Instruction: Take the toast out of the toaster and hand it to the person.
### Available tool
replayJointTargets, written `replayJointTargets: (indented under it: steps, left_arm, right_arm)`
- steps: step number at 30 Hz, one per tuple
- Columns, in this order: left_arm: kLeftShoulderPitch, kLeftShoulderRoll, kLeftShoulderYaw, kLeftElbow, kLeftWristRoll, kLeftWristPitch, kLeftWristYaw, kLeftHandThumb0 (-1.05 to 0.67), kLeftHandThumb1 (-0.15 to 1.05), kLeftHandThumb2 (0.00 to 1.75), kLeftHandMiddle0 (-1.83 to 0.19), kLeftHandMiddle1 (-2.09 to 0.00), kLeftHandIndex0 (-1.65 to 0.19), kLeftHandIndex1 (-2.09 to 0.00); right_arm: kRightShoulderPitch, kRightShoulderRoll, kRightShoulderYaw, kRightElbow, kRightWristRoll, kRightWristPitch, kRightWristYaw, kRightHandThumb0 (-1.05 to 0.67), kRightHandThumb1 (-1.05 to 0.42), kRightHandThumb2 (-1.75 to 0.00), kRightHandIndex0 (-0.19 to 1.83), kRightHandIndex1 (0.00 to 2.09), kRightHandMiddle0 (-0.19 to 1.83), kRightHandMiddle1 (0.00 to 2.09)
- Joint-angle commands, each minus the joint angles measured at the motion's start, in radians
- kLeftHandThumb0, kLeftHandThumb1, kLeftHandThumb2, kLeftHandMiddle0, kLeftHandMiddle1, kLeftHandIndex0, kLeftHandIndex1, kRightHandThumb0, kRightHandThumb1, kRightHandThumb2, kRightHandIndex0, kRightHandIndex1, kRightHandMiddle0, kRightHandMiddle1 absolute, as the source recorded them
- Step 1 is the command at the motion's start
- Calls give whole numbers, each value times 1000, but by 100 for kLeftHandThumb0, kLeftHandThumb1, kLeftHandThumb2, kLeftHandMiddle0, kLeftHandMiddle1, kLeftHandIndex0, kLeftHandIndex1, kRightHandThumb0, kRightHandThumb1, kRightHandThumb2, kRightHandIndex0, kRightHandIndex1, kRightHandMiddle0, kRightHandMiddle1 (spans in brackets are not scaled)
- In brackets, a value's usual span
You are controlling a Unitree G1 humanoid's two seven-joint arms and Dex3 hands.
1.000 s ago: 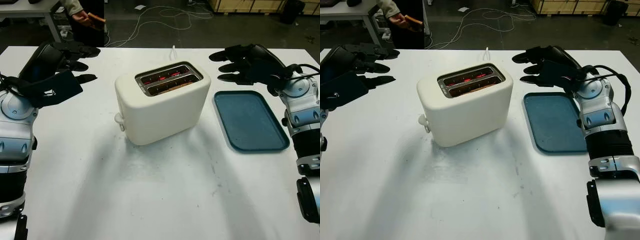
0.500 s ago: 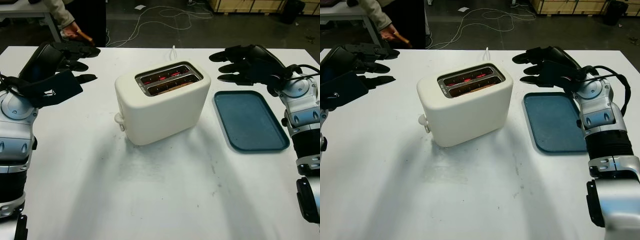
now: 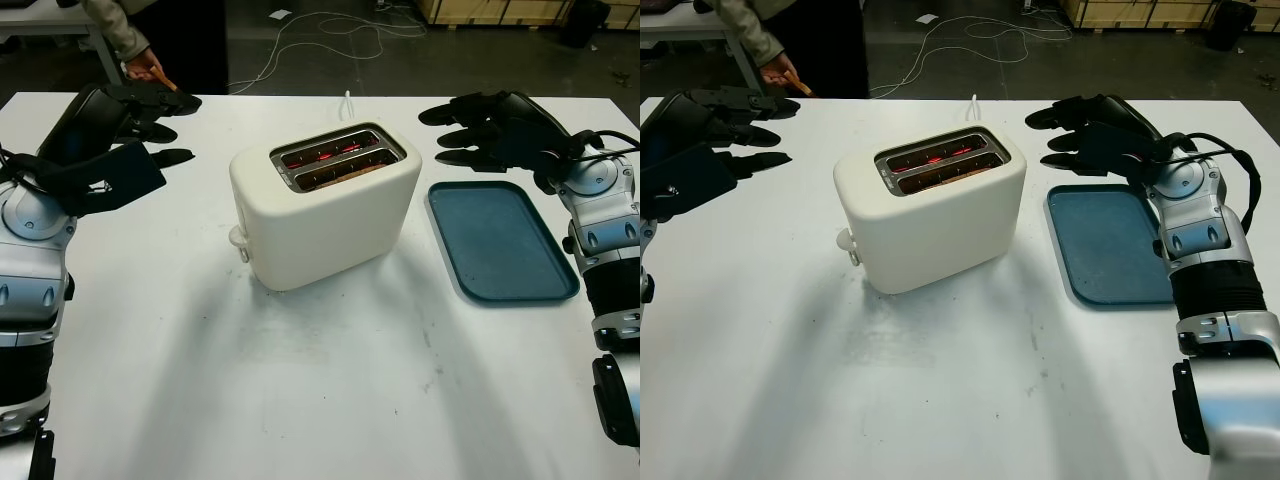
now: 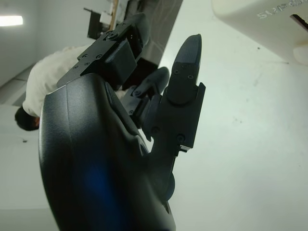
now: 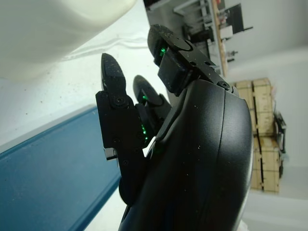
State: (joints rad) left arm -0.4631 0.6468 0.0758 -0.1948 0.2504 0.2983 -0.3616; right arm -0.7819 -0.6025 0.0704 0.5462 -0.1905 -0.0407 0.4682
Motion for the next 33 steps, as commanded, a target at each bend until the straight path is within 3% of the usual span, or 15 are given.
replayJointTargets:
  steps: [1, 33]
  left_arm:
    - [4, 3, 3, -12, 2, 22, -4, -31, 91, 0, -68, -35, -73, -1]
    - [20, -4, 3, -3, -4, 4, 6, -34, 92, 2, -65, -39, -72, -1]
  right_arm:
    - [-2, 9, -3, 10, 8, -30, 0, -26, -92, -9, 74, 1, 67, 1]
    - [9, 24, -2, 11, 11, -38, -4, -26, -92, -8, 75, 1, 68, 0]
